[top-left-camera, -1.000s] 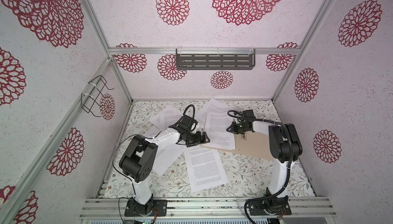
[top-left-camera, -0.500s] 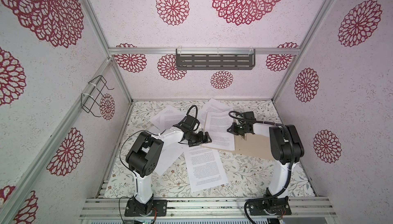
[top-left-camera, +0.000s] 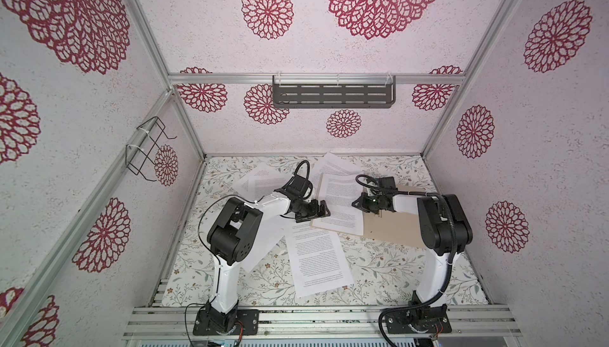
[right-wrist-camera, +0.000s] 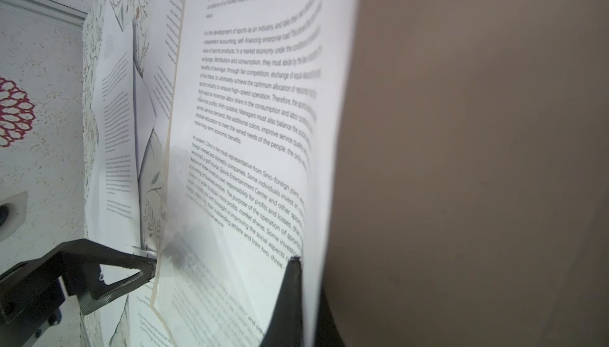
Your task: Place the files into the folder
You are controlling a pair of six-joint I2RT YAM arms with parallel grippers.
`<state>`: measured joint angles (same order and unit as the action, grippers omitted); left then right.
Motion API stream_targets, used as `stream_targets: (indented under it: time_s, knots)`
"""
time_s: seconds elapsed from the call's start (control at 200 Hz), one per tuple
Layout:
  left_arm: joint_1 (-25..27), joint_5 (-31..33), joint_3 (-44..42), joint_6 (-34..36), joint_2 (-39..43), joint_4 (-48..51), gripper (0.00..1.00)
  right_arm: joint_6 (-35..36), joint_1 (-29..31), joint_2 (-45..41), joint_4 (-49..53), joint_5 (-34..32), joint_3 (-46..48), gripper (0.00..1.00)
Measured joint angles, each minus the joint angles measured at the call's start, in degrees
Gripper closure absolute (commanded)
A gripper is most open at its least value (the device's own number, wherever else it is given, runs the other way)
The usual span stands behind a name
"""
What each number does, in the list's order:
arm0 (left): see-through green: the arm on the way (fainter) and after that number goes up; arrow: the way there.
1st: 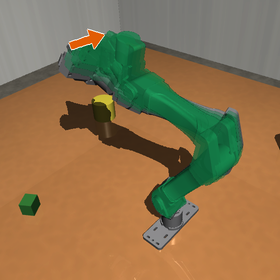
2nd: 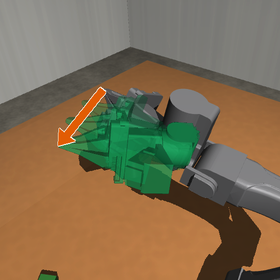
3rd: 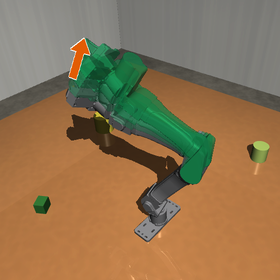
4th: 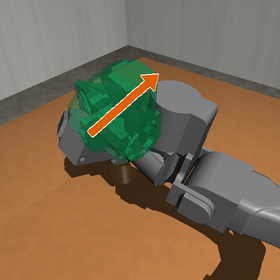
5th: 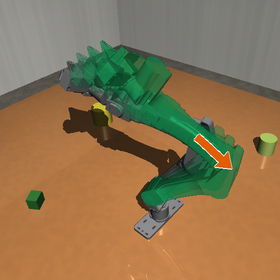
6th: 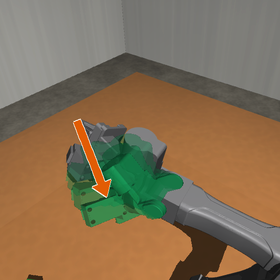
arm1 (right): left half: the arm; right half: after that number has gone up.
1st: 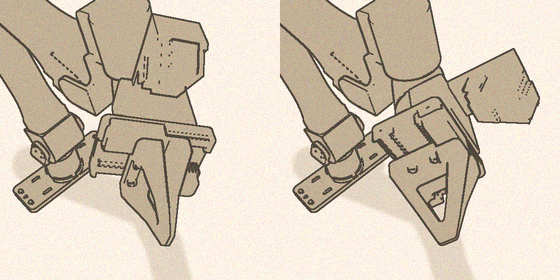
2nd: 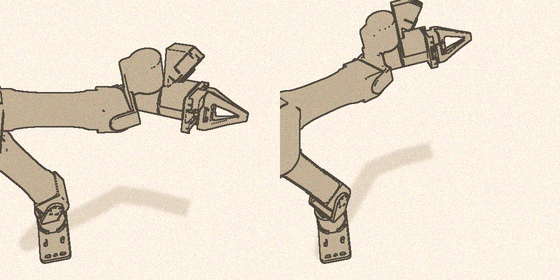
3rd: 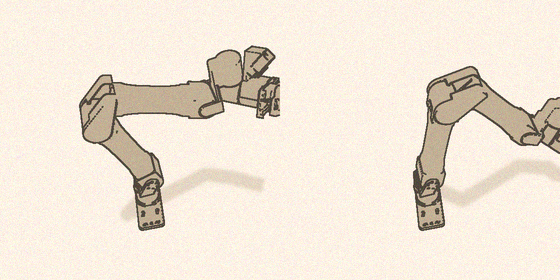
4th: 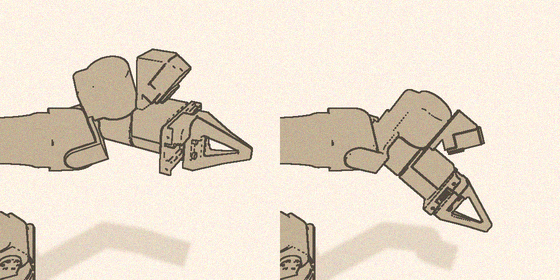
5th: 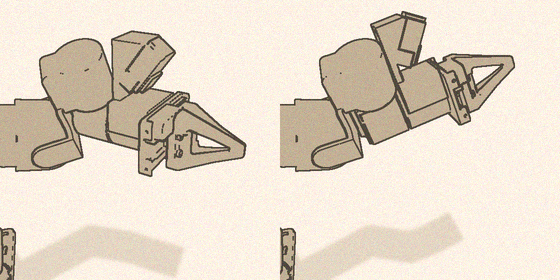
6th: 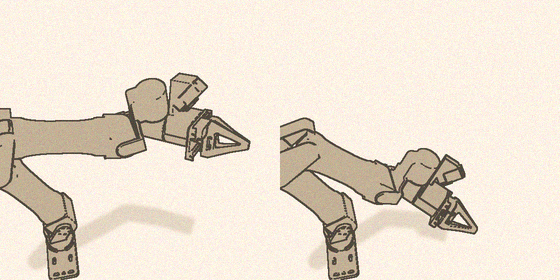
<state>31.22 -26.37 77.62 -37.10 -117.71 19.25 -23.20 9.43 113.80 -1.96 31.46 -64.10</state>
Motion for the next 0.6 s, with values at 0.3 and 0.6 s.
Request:
stream_targets:
  time_s: [0.3,0.6]
  knots:
    - [0.0,0.1,-0.6,0.0,0.0,-1.0,0.03,-0.4,0.0,-2.2,-0.6,0.3,2.2,0.82]
    - [0.0,0.1,-0.8,0.0,0.1,-1.5,0.03,-0.9,0.0,-5.7,-1.1,0.5,5.9,0.76]
